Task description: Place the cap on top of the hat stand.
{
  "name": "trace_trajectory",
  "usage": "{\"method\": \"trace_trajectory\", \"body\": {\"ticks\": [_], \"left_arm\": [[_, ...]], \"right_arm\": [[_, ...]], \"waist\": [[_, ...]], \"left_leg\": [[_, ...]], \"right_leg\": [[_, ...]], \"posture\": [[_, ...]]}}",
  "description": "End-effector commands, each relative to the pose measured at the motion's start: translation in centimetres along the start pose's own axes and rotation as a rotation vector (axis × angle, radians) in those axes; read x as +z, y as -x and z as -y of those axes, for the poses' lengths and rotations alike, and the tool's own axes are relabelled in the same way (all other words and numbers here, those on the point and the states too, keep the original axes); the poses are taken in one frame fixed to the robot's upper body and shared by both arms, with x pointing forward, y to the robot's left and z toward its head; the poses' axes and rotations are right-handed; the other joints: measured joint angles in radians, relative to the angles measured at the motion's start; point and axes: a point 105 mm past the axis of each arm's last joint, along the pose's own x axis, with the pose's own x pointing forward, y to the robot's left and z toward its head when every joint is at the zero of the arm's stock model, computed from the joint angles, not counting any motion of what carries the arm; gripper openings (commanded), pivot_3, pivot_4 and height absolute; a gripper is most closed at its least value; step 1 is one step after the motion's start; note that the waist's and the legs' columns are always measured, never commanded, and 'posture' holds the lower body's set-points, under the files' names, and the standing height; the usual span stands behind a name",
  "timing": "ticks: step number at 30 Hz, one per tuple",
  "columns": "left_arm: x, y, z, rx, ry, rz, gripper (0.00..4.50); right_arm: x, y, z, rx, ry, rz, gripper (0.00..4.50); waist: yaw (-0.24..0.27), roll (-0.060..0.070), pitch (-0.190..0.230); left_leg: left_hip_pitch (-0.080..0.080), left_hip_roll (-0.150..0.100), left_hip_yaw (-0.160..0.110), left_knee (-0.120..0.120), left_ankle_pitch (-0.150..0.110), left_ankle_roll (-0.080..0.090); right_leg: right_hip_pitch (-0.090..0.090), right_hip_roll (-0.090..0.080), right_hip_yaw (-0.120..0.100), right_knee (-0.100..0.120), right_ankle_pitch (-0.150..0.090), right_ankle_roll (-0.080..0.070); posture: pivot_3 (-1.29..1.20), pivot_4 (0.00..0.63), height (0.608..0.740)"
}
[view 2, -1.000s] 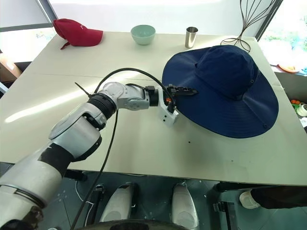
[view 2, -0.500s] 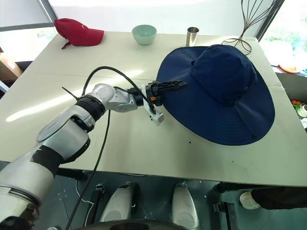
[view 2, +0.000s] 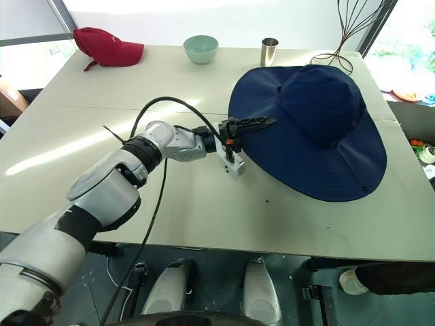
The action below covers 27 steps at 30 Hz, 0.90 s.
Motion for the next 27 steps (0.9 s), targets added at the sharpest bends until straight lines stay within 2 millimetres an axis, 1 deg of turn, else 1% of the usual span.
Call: {"method": "trace_trajectory", "body": {"ticks": [1, 2, 4, 7, 8, 12, 16, 20, 24, 27], "left_arm": [[-0.1, 0.4, 1.0, -0.066, -0.01, -0.007, 2.9], [-0.1, 0.2, 1.1, -0.075, -0.025, -0.001, 2.9], [-0.2, -0.6, 0.1, -0.039, -0.04, -0.005, 2.9], [-0.8, -2.1, -3.0, 0.064, -0.025, -0.034, 2.9], [-1.0, -2.3, -3.6, 0.083, -0.024, -0.037, 2.9], [-1.1, -2.7, -5.6, 0.111, -0.031, -0.02, 2.9], [-1.4, -2.4, -7.1, 0.119, 0.012, -0.011, 2.9], [-1.6, -2.0, -7.1, 0.06, 0.145, -0.015, 2.9], [-1.8, -1.5, -6.1, -0.025, 0.218, -0.028, 2.9], [-1.9, -0.8, -5.1, -0.078, 0.226, -0.038, 2.9]], "right_arm": [[1.0, 1.0, 0.1, -0.035, 0.019, 0.046, 4.5], [0.9, 1.0, 0.1, -0.035, 0.017, 0.047, 4.5], [0.9, 0.9, -0.1, -0.033, 0.017, 0.047, 4.5], [1.0, 0.8, -0.3, -0.03, 0.018, 0.047, 4.5], [1.0, 0.8, -0.3, -0.03, 0.018, 0.049, 4.5], [1.0, 0.8, -0.3, -0.035, 0.018, 0.051, 4.5], [0.8, 0.8, -0.5, -0.027, 0.019, 0.048, 4.5], [0.8, 0.5, -0.7, -0.013, 0.028, 0.04, 4.5], [1.3, 0.2, -0.7, -0.009, 0.028, 0.058, 4.5], [1.2, -0.1, -1.1, 0.003, 0.028, 0.061, 4.5]], "waist": [[0.006, 0.0, 0.0], [0.008, 0.0, 0.0], [0.012, -0.001, 0.0], [0.014, -0.002, 0.001], [0.014, -0.002, 0.001], [0.003, -0.001, 0.001], [-0.001, -0.001, 0.0], [0.002, 0.0, 0.0], [0.005, 0.0, 0.0], [0.004, 0.0, 0.0]], "left_leg": [[0.0, 0.0, 0.0, 0.001, 0.0, 0.0], [0.0, 0.0, 0.0, 0.001, 0.0, 0.0], [-0.001, -0.001, 0.0, 0.002, 0.0, 0.0], [-0.002, -0.001, 0.0, 0.002, 0.0, 0.0], [-0.002, -0.001, 0.0, 0.002, 0.0, 0.0], [-0.001, -0.001, 0.0, 0.002, 0.0, 0.0], [0.0, -0.001, 0.0, 0.0, 0.0, 0.0], [0.0, -0.001, 0.0, 0.001, 0.0, 0.0], [0.0, -0.001, 0.0, 0.001, 0.0, 0.0], [0.0, -0.001, 0.0, 0.001, 0.0, 0.0]], "right_leg": [[0.0, 0.0, 0.0, 0.0, 0.0, 0.0], [0.0, 0.0, 0.0, 0.0, 0.0, 0.0], [0.001, 0.0, 0.0, 0.0, 0.0, 0.0], [0.001, 0.0, 0.0, -0.001, -0.001, -0.002], [0.001, 0.0, 0.0, -0.001, -0.001, -0.003], [0.001, 0.0, 0.0, -0.001, -0.002, -0.002], [0.001, 0.0, 0.0, -0.001, -0.002, -0.002], [0.001, 0.0, 0.001, -0.001, -0.002, -0.002], [0.001, 0.0, 0.001, -0.001, -0.002, -0.003], [0.001, 0.0, 0.001, -0.001, -0.002, -0.002]], "posture": [[0.0, 0.15, 0.739], [0.0, 0.15, 0.739], [0.0, 0.15, 0.739], [0.0, 0.15, 0.739], [0.0, 0.15, 0.739], [0.0, 0.15, 0.739], [0.0, 0.15, 0.739], [0.0, 0.15, 0.739], [0.0, 0.15, 0.739], [0.0, 0.15, 0.739]]}}
